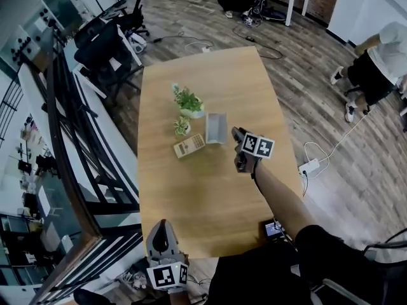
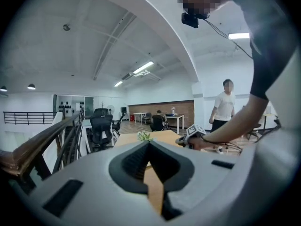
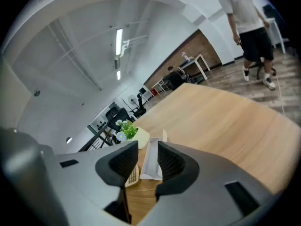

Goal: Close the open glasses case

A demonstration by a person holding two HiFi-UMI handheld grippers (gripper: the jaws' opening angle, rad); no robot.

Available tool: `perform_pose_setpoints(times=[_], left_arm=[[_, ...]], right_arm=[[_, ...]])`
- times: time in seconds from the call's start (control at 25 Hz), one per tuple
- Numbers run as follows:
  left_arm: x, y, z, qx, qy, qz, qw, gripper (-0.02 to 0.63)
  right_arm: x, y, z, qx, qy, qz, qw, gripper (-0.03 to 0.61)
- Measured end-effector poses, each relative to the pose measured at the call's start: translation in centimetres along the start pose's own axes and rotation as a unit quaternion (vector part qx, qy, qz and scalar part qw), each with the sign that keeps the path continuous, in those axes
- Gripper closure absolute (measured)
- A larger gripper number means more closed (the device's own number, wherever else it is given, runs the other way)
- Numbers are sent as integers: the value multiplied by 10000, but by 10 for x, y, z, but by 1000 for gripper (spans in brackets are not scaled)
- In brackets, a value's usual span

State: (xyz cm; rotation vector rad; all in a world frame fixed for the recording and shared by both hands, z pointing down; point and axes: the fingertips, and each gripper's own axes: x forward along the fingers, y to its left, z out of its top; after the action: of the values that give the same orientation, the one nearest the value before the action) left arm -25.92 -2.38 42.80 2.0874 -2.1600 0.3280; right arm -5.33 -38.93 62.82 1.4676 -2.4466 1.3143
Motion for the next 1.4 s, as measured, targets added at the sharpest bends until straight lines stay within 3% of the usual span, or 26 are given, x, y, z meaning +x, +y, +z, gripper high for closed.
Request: perform_pose_setpoints(times=[0.08, 0.24, 0.68, 0.88, 1.04, 1.12, 1.2, 1.28, 1.32, 1.4], left_arm=[[-5, 1, -7, -32, 154, 67, 9999, 614], [-11, 8, -19, -99, 424, 233, 9988, 614], [1, 18, -30, -108, 643, 305, 9974, 614], [5, 17, -32, -124, 645, 268, 9975, 614], [4, 17, -34, -130, 685, 282, 9972, 614], [4, 18, -35, -142, 694, 285, 9971, 614], [4, 18, -37, -154, 687, 273, 9971, 614], [5, 18, -37, -164, 670, 258, 9973, 614], [5, 18, -37, -167, 670, 252, 9973, 614], [5, 17, -37, -168, 680, 242, 9972, 614]], right_arm=[[28, -14, -10, 237, 194, -209, 9993, 440], [62, -23, -26, 214, 509, -417, 9976, 431], [91, -38, -38, 299, 657, -583, 9957, 433], [92, -42, -41, -83, 706, -762, 9946, 537], [90, -45, -40, -481, 786, -929, 9914, 545], [88, -45, -38, -969, 869, -1104, 9853, 548], [88, -42, -33, -1733, 980, -1324, 9710, 551], [90, -35, -30, -2732, 1123, -1502, 9435, 556], [92, -30, -29, -3305, 1223, -1586, 9223, 558], [94, -20, -32, -4521, 1437, -1773, 8623, 558]])
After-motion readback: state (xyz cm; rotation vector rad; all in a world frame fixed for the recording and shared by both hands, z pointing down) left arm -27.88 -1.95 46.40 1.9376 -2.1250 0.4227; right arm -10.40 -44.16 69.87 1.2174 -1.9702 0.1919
